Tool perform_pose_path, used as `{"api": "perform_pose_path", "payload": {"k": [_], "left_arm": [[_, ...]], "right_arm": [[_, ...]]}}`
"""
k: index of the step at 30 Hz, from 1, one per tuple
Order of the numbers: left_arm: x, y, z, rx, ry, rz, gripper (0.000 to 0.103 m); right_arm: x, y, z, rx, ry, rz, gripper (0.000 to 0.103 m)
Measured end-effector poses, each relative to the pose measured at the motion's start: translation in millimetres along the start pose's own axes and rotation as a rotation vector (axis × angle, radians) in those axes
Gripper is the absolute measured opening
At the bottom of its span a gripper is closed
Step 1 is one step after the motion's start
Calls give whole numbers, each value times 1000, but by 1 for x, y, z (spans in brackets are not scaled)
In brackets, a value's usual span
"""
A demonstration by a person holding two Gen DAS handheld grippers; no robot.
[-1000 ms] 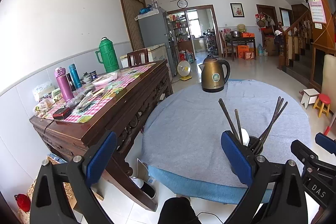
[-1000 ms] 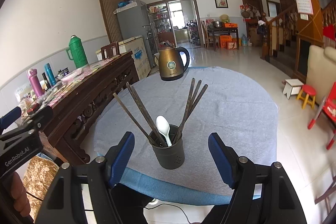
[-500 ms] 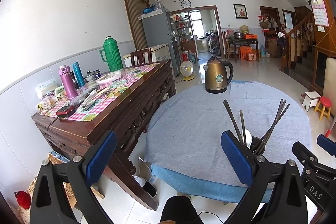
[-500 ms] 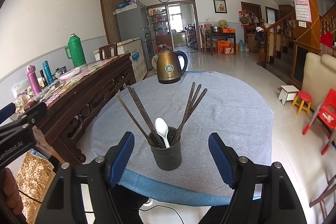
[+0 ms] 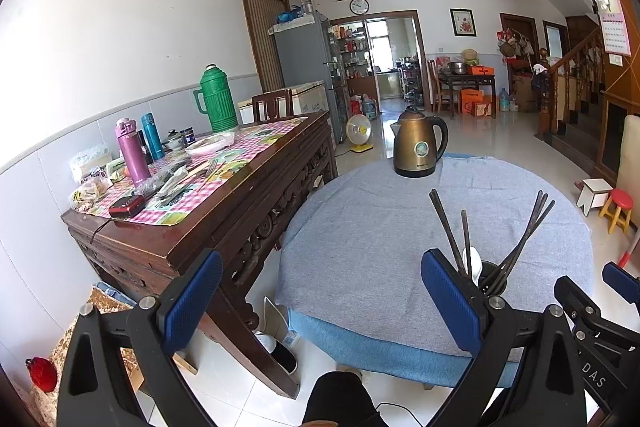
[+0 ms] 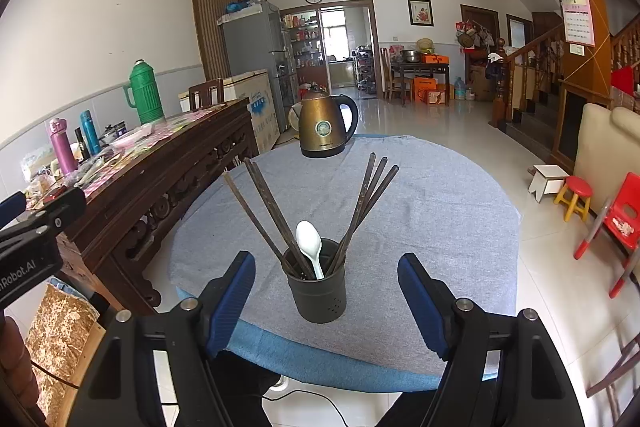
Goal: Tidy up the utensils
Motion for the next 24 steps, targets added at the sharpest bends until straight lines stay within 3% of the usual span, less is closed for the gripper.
{"api": "perform_pose_path", "payload": {"k": [24], "left_arm": [[1, 2, 0, 1, 3, -8, 99]], "right_arm": [[-2, 3, -4, 8, -15, -10, 78]]}}
Point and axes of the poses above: each gripper's, at about its wrist camera, not at the fingertips, and z roughly the way its jaws point, y to its left, x to its underside, the point moved 2 cm from there along z, roughly the way its jaws point, and after that the axes turned 8 degrees about -y, right-handed, at the moved point
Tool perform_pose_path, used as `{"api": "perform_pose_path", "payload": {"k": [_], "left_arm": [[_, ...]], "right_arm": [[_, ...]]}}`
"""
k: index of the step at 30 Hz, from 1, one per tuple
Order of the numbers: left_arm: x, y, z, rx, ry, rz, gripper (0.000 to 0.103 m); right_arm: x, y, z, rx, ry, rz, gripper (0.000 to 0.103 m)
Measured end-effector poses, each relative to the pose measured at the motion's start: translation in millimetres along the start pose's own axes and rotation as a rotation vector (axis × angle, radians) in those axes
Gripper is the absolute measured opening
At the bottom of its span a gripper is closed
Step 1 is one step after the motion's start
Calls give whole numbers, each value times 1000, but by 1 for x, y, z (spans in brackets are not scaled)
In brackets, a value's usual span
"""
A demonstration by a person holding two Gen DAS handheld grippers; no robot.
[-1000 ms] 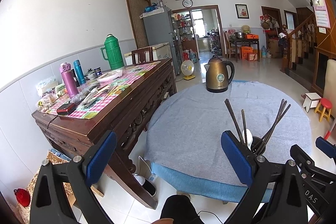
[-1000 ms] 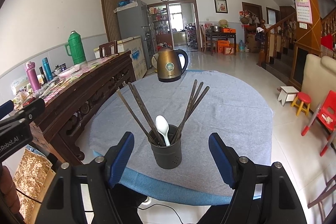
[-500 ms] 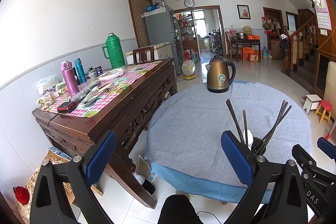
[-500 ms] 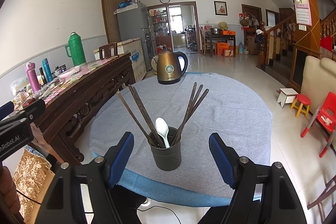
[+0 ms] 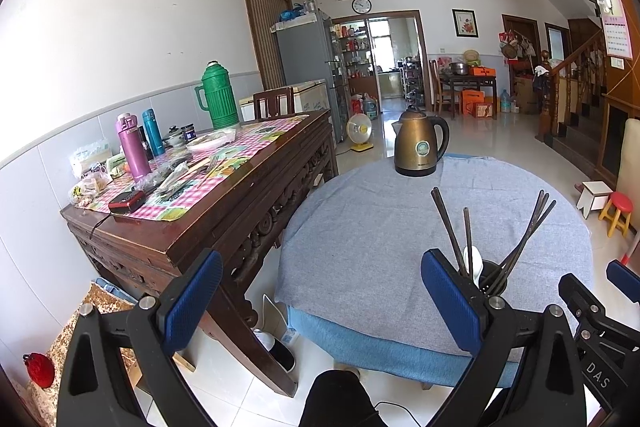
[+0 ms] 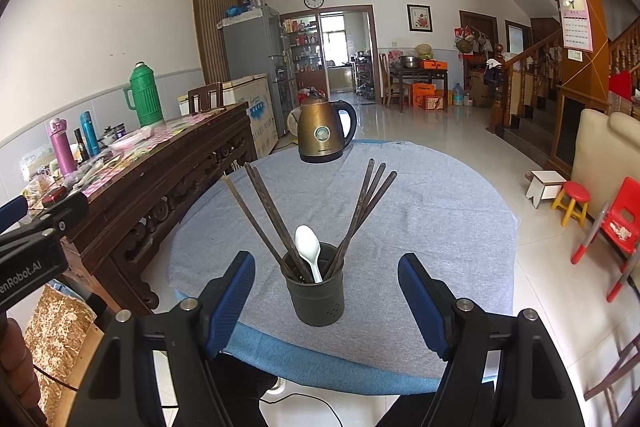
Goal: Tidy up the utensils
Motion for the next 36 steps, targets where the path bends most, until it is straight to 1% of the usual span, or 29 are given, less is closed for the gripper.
{"api": "perform_pose_path", "payload": {"k": [19, 36], "left_arm": [[8, -4, 0, 6, 9, -6, 100], [11, -5, 0, 22, 16, -6, 100]], "right_arm": [[3, 5, 2, 14, 7, -11, 78], [3, 4, 2, 57, 6, -29, 78]]}}
Point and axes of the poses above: each gripper's, at about its wrist camera, not at the fingertips, and z roughly the way its jaws point, y to its left, x to its underside, the point moved 2 cm from there along z, roughly the way its jaws point, and after that the axes turned 8 degrees about -y, right-handed, at the moved point
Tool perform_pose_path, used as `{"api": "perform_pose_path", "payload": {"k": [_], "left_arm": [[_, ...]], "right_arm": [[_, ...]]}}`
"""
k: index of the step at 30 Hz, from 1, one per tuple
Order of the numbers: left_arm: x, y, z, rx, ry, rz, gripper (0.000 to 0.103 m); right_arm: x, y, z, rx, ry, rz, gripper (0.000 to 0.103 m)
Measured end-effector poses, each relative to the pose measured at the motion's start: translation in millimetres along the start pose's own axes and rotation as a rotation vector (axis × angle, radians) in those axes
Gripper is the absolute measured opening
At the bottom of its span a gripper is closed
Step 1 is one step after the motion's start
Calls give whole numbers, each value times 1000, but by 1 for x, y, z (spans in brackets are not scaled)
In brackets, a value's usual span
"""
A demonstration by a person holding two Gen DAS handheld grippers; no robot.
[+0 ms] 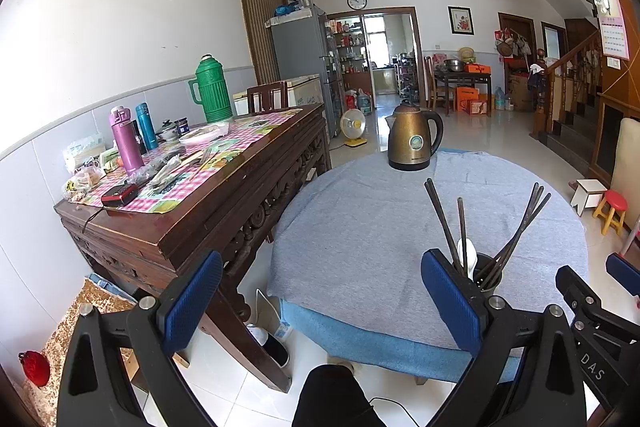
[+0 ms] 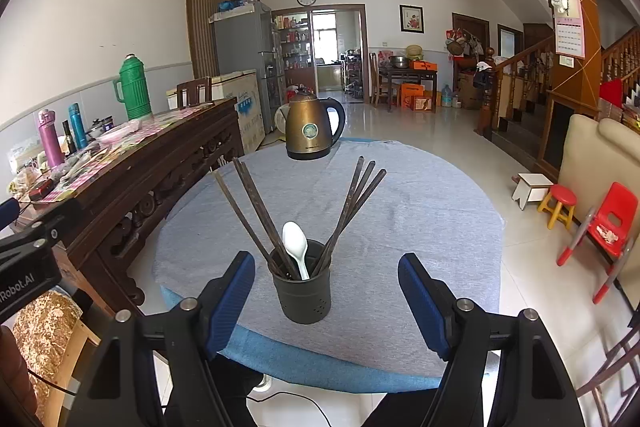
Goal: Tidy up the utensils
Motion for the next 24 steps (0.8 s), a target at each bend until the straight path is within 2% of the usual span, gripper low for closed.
{"api": "perform_pose_path", "payload": {"k": [10, 24], "left_arm": [[1, -3, 1, 14, -2, -1, 100], [3, -8, -5, 51, -17, -16, 100]], "right_arm": [[-1, 1, -1, 13, -8, -15, 78], [-6, 4, -8, 81, -40, -67, 78]]}}
Point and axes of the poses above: each gripper's, at about its wrist camera, not at the fingertips, and z roughly the way its jaws point, y to its left, x to its underside, the point moved 2 cm from there along z, roughly the way its jaws point, and after that the axes turned 8 degrees about -y, right-handed, at the moved point
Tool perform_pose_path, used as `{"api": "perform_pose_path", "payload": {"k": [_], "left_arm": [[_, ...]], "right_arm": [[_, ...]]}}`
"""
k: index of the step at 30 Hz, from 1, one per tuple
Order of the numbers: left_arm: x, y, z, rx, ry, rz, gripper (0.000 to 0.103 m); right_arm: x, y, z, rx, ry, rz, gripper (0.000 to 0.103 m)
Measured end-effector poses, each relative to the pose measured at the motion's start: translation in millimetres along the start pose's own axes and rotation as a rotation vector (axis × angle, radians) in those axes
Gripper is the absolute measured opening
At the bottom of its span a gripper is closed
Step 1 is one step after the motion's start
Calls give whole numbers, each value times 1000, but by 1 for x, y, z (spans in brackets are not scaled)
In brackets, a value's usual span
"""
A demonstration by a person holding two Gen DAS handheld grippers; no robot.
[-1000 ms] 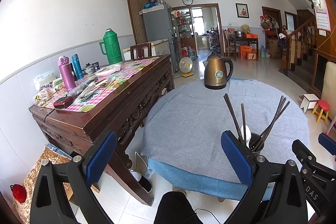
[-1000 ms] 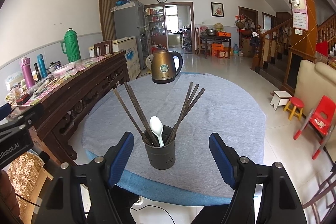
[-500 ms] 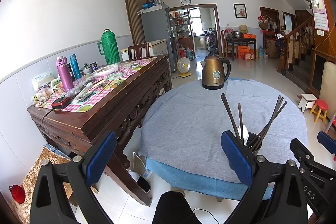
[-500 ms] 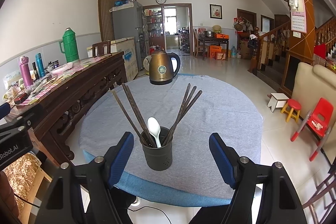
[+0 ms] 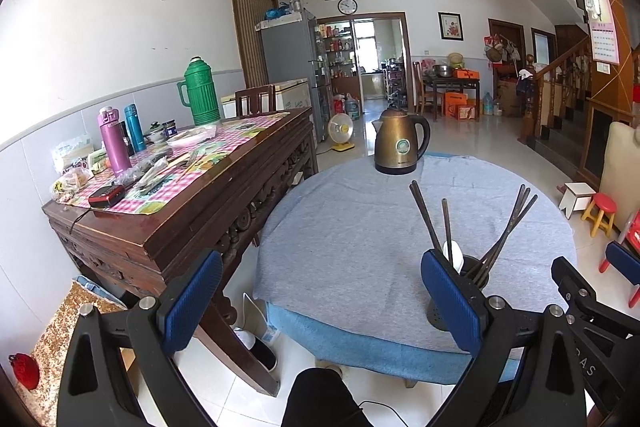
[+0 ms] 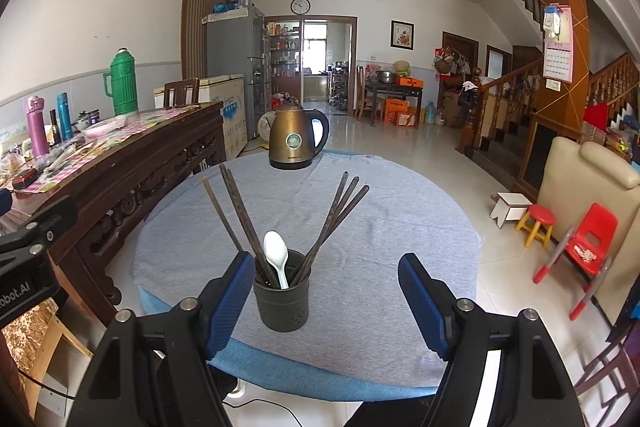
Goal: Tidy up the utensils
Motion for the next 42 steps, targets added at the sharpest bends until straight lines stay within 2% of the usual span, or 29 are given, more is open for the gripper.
{"api": "perform_pose_path", "payload": {"k": [9, 42], "left_arm": [[2, -4, 0, 3, 6, 6, 100], [7, 0, 6, -2, 7, 3, 100]], "right_arm": [[-1, -1, 0, 31, -3, -15, 78], [3, 2, -3, -1, 7, -22, 78]]}}
Point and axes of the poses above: each gripper's, at about its wrist camera, not at the fingertips, and z roughly the way its jaws point, y to its left, x to its underside, the point moved 2 cm from there along z, roughly the way its jaws point, and after that the axes turned 8 degrees about -y, right-handed, at the moved point
